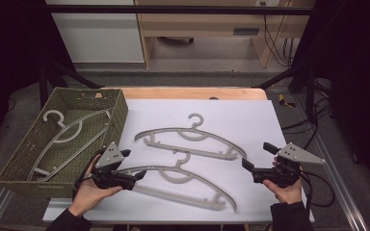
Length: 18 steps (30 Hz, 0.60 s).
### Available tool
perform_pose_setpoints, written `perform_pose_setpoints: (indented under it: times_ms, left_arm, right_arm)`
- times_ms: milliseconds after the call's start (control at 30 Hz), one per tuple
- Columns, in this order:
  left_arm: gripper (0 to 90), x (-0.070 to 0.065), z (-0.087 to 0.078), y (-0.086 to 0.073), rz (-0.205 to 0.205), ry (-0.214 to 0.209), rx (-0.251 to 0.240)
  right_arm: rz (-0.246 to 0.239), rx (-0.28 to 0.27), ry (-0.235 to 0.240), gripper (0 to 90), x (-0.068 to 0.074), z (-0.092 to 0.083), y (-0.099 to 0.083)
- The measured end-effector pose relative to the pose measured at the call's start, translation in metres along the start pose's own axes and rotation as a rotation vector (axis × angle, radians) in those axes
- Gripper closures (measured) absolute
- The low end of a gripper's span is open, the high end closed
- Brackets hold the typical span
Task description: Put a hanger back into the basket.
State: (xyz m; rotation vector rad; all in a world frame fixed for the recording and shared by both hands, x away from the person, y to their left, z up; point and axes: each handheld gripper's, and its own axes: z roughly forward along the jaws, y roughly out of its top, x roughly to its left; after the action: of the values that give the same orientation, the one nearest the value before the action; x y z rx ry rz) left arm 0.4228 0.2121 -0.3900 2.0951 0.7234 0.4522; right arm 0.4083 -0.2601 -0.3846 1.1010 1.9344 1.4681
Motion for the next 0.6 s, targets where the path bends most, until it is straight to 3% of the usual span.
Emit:
perform_pose_setpoints:
  times_ms: [267,400,500,600]
  left_arm:
    - [14.4,-0.008,0.037,-0.011,0.001,-0.026,0.093]
    - [16.7,-0.005,0.053,-0.017,-0.019,-0.019,0.143]
    - [18.4,-0.001,0.064,-0.022,-0.003,0.014,0.188]
    - [22.3,0.004,0.074,-0.028,-0.032,0.023,0.227]
  right_arm:
    - [0.001,-0.001,0.002,2.3,0.0,0.0,0.0]
    - [-0.001,0.003,0.004,2.3,0.0,0.001,0.0]
    - [-0.001,0.005,0.002,2.2,0.0,0.002,-0.001]
    - [0.0,0.005,0.004,2.3,0.001,0.002,-0.001]
